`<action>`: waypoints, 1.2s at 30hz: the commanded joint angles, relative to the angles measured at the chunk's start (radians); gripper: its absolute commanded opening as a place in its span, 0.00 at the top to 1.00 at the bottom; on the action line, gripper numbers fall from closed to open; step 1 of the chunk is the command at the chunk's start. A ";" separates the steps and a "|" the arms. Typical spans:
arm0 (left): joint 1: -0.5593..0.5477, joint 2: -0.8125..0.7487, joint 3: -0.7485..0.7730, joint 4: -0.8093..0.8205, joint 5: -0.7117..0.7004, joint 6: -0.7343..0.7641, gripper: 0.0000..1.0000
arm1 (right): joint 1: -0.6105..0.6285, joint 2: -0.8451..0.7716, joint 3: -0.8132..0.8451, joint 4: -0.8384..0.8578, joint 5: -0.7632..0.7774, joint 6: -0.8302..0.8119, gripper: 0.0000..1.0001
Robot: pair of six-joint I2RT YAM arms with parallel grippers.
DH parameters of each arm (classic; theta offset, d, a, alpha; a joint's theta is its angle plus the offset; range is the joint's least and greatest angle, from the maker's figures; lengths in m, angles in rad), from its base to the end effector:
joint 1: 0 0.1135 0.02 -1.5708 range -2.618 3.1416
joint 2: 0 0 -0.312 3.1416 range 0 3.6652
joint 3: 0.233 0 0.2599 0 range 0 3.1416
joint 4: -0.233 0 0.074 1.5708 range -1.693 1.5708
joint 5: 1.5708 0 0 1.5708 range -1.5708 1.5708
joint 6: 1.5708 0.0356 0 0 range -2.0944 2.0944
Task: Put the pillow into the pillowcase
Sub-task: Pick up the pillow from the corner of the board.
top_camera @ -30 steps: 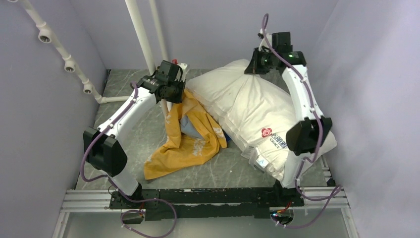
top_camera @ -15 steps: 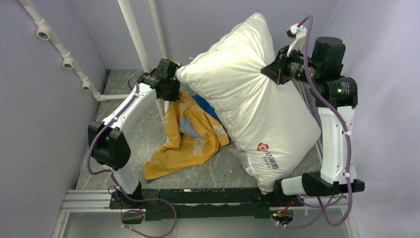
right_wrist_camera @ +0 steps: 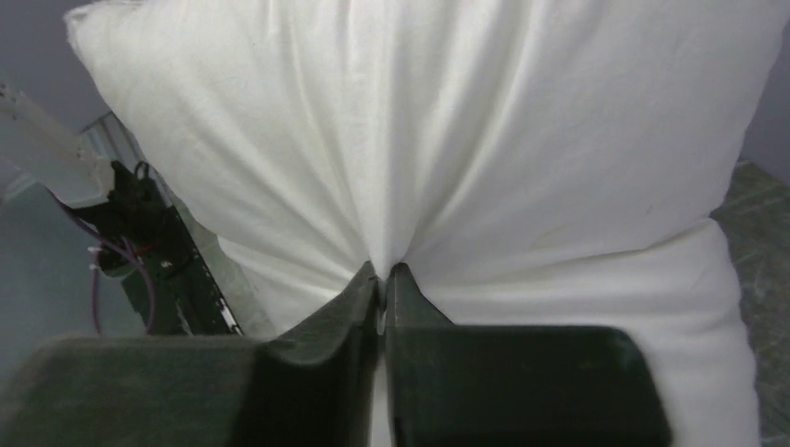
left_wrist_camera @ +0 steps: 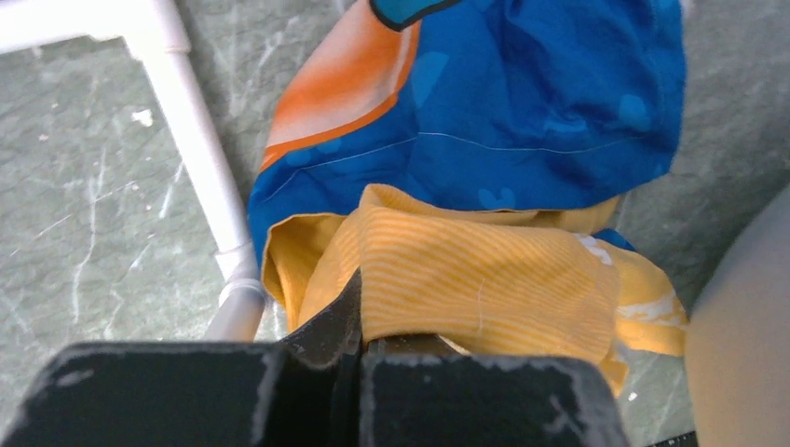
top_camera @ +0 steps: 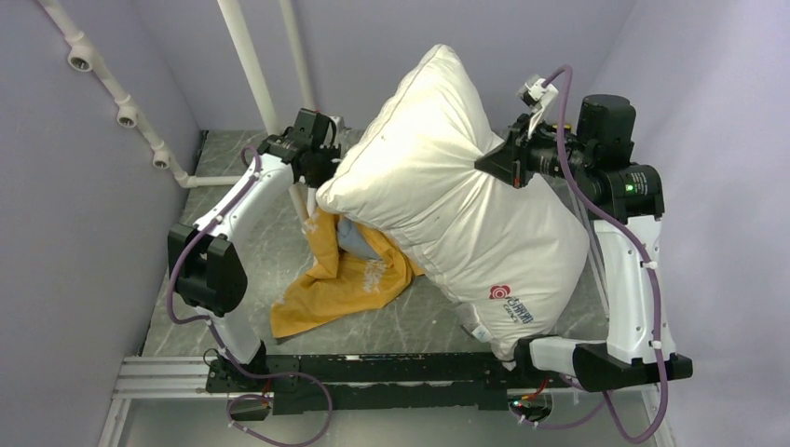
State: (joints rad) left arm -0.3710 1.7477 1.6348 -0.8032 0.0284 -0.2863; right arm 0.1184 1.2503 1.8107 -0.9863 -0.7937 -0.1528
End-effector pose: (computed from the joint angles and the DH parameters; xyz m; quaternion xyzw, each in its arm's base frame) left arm 0.3721 -0.1458 0.3648 0.0447 0.9458 -0.1165 0.3000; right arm 0.1898 0.0481 0.5540 -0.3122 0.7398 0.3163 0.5051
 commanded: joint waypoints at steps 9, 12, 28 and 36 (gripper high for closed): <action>-0.020 -0.025 0.008 0.220 0.394 0.142 1.00 | -0.004 0.085 -0.007 0.281 0.034 0.231 0.01; -0.056 -0.046 -0.009 0.241 0.383 0.175 1.00 | -0.033 0.176 0.031 0.355 0.051 0.308 0.00; -0.108 -0.033 0.011 0.192 0.333 0.227 1.00 | -0.129 0.909 0.375 0.732 -0.402 0.817 0.00; -0.130 -0.034 0.013 0.167 0.316 0.241 1.00 | 0.009 0.980 0.305 0.969 -0.521 0.972 0.01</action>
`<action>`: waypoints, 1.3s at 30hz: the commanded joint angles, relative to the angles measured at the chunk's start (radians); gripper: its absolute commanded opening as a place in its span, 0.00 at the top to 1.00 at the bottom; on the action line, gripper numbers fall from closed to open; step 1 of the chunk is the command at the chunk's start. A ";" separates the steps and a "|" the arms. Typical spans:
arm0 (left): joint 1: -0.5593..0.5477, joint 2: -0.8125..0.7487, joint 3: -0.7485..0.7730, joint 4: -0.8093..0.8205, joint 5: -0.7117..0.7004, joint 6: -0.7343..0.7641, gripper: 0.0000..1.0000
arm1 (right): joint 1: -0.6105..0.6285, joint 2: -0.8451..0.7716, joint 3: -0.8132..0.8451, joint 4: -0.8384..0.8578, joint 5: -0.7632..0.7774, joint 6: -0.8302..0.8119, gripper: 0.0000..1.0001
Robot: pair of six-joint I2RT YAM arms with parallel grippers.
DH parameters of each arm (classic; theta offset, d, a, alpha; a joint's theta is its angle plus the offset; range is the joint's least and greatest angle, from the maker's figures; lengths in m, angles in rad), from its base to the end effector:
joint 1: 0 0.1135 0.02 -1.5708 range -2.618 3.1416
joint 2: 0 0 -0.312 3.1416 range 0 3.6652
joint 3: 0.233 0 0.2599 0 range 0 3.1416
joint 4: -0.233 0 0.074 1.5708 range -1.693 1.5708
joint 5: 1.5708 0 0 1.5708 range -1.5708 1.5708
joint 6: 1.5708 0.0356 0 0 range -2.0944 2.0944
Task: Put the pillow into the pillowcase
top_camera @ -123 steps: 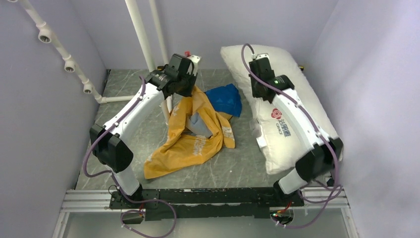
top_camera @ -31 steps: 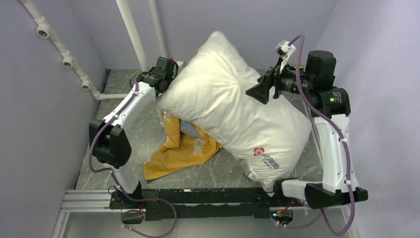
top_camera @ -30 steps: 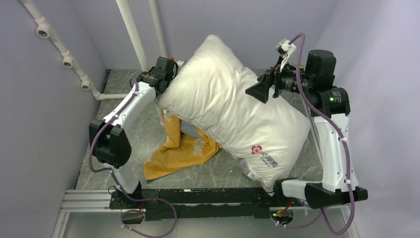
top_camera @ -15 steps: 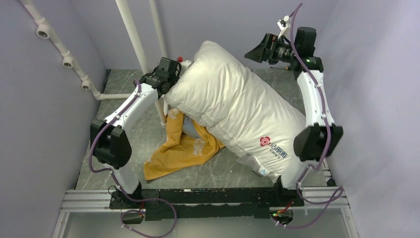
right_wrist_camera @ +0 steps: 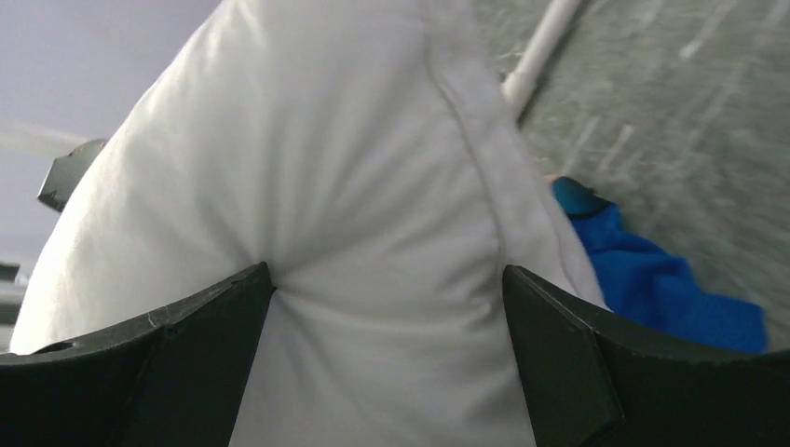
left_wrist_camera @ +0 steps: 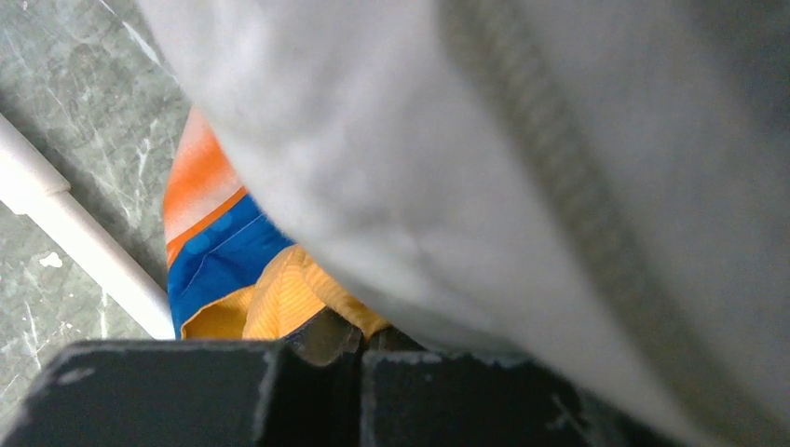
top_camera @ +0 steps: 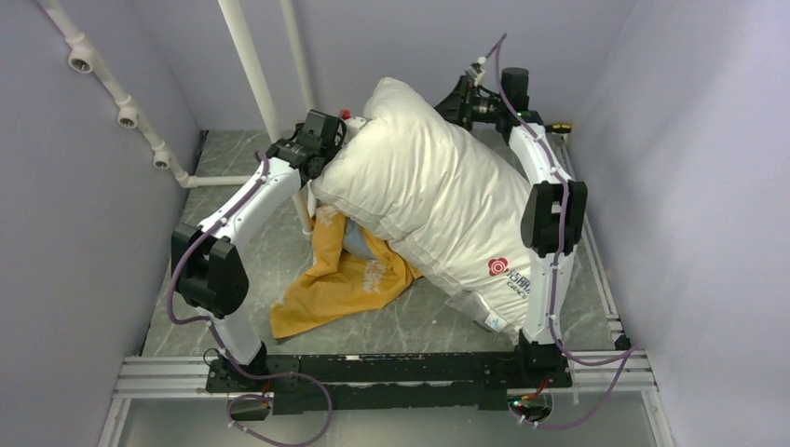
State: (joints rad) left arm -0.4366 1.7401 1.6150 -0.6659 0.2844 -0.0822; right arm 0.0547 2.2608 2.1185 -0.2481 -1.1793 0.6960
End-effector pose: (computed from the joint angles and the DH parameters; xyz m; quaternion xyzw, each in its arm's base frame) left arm 0.3646 -0.1812 0.3721 0.2144 0.8918 -0.2232 0.3300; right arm 0.5558 0.0634 0.3443 -0.0760 0.7529 0.5994 0.2610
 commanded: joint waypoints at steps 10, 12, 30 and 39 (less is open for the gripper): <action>-0.067 -0.067 0.012 0.037 -0.021 0.001 1.00 | 0.070 -0.254 -0.247 0.522 -0.186 0.292 1.00; -0.067 -0.077 0.008 0.040 -0.039 -0.005 1.00 | 0.064 -0.326 -0.230 0.361 -0.182 0.166 1.00; -0.067 0.049 0.295 0.019 -0.307 -0.047 1.00 | 0.009 -0.918 -0.457 -0.136 -0.140 -0.227 1.00; -0.067 0.128 0.495 0.097 -0.454 -0.051 1.00 | 0.005 -1.069 -0.368 -0.490 0.218 -0.491 1.00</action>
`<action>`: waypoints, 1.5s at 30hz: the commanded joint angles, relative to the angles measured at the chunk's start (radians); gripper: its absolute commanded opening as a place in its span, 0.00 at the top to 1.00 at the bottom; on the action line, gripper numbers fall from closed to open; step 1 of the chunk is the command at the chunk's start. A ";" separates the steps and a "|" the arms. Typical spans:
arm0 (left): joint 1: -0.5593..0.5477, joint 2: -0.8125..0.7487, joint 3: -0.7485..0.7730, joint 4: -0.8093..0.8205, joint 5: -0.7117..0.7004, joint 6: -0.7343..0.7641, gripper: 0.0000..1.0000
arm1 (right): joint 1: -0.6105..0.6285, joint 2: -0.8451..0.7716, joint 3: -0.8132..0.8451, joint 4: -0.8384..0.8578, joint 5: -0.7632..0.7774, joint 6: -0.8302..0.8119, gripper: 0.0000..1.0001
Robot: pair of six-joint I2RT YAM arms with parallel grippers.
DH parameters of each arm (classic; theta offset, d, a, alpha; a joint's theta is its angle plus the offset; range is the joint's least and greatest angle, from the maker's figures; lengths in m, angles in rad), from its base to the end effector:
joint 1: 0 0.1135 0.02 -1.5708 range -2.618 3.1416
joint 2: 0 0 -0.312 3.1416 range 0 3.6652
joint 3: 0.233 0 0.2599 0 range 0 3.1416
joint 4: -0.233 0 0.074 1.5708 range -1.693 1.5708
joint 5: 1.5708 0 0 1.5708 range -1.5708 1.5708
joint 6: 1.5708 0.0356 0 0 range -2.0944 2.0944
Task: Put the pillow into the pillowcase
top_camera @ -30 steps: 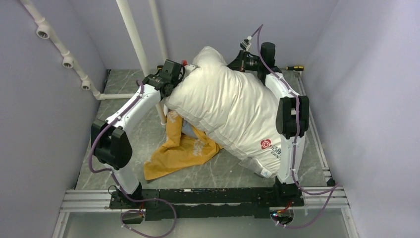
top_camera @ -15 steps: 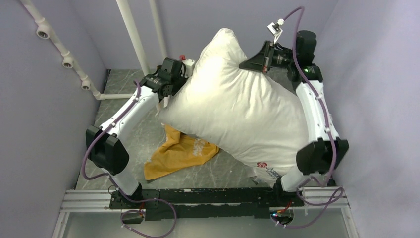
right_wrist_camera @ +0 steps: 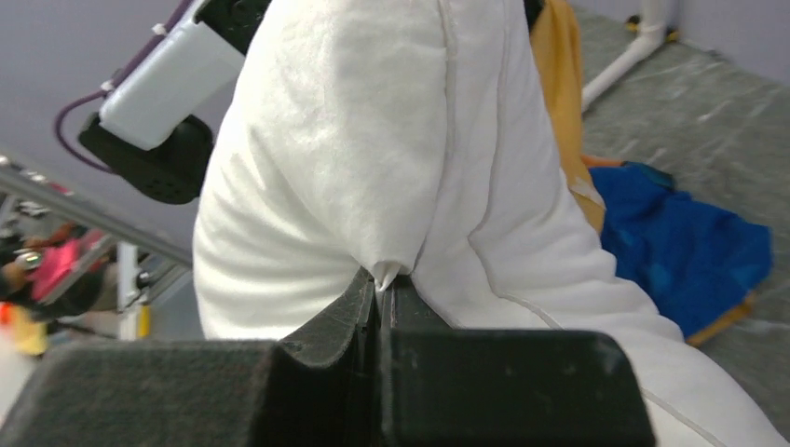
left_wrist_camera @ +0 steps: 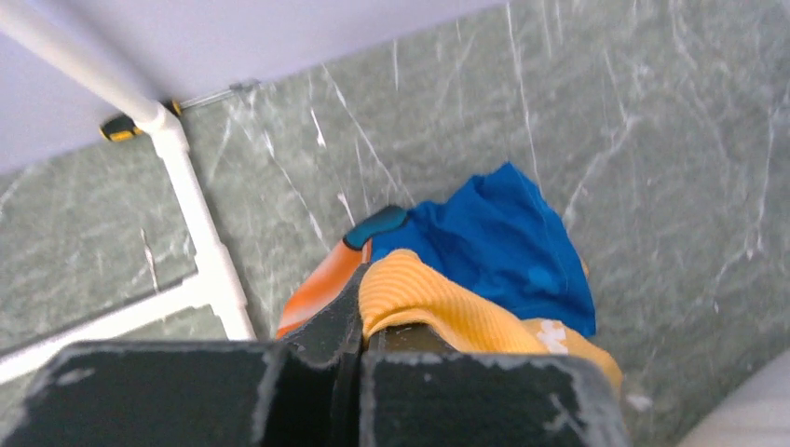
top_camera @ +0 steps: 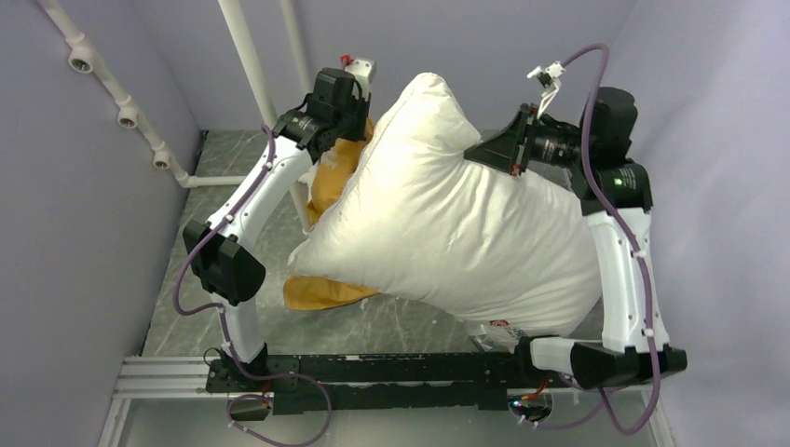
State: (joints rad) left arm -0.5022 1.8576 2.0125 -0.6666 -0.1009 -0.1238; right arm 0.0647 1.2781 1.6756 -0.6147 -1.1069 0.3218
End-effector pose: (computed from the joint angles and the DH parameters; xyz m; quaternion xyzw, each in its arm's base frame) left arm 0.3911 -0.2107 0.4575 0.1371 0.8513 -0.1139 0.4934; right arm 0.2252 0.0465 0.5461 -0.2415 0.6999 0.5045 0.4442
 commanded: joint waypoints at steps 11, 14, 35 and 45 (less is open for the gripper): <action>-0.042 -0.009 0.127 0.357 -0.167 0.031 1.00 | 0.074 -0.045 -0.062 -0.078 -0.112 -0.156 1.00; -0.080 0.019 0.150 0.445 -0.197 0.126 1.00 | 0.188 -0.002 -0.028 -0.208 -0.031 -0.272 1.00; -0.124 -0.121 -0.098 0.634 -0.206 0.336 1.00 | 0.252 0.334 -0.039 -0.215 0.304 -0.064 1.00; -0.131 -0.222 -0.263 0.806 -0.170 0.442 1.00 | 0.224 0.434 0.078 -0.249 0.433 -0.033 1.00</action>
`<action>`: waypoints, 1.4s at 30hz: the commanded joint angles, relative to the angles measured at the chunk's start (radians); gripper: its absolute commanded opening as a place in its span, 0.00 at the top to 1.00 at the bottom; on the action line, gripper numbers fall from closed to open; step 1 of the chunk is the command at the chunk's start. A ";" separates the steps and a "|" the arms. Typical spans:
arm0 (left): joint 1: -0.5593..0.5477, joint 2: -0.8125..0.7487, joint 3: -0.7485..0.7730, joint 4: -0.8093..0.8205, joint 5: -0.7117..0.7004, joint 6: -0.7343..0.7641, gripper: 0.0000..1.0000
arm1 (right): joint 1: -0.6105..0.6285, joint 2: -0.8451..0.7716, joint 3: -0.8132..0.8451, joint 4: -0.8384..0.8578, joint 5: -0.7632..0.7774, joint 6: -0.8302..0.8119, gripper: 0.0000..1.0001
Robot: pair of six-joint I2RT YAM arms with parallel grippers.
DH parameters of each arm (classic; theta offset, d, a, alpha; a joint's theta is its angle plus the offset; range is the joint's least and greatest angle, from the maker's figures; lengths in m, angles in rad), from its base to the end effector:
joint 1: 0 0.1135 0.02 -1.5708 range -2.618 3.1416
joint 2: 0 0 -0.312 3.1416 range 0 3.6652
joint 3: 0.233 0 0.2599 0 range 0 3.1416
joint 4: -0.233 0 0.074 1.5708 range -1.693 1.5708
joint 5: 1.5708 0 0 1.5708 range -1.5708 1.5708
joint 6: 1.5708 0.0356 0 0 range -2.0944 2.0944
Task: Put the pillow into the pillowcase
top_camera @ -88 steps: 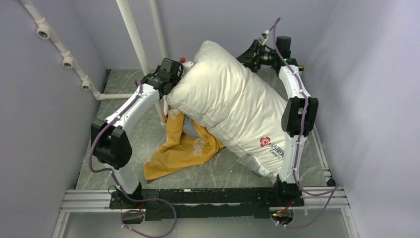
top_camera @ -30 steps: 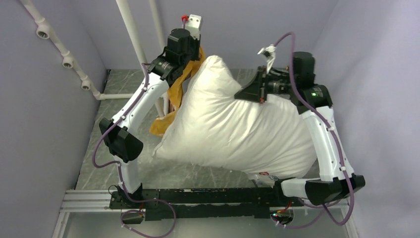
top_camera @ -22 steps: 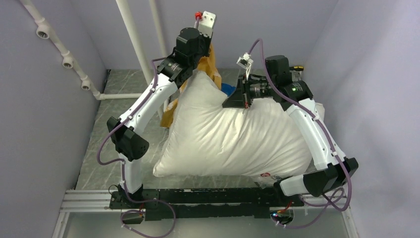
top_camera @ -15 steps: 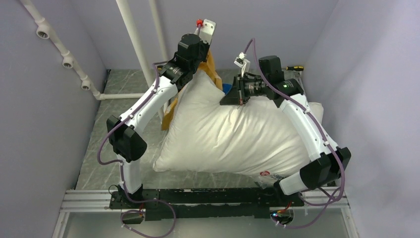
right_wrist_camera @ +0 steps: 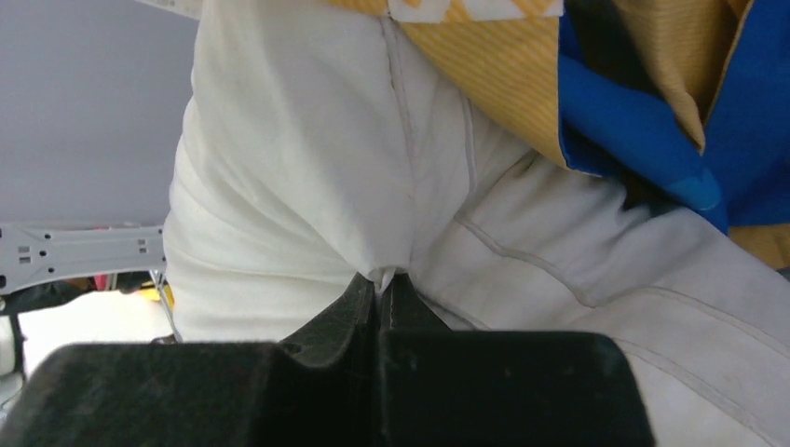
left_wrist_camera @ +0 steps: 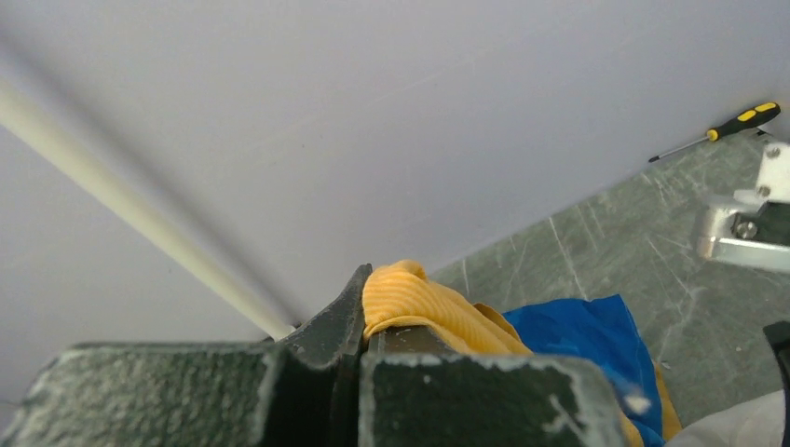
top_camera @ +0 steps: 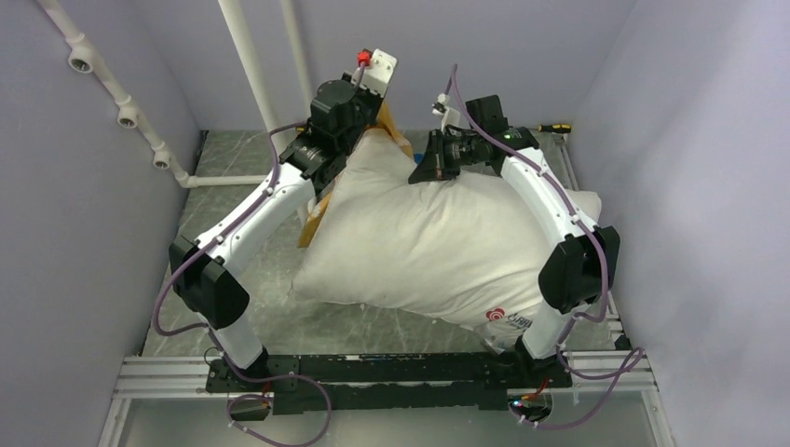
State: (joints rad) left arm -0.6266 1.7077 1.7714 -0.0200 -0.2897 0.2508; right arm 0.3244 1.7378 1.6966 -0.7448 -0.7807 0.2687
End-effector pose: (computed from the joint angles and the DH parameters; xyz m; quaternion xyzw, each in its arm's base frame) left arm 0.3455 -0.2375 0.5033 0.1962 0.6637 -0.0355 0.7209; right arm 0.3685 0.1503 0.4005 -0.1692 0.8501 0.4396 0.2355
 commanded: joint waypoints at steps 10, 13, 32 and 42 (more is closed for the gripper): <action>-0.033 -0.186 -0.128 0.025 0.120 0.039 1.00 | -0.145 -0.091 0.027 0.067 0.236 0.125 1.00; -0.041 -0.233 -0.177 -0.021 0.123 0.049 1.00 | -0.188 -0.102 0.055 0.082 0.257 0.134 1.00; -0.044 -0.198 -0.310 -0.113 -0.061 0.189 1.00 | -0.300 -0.224 0.029 0.163 0.395 0.102 1.00; -0.042 -0.104 -0.267 -0.209 -0.144 0.196 1.00 | -0.303 -0.201 0.004 0.234 0.595 0.066 1.00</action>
State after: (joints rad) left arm -0.6777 1.5509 1.4471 -0.1421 -0.3637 0.4309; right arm 0.0666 1.5650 1.7027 -0.6502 -0.4068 0.3630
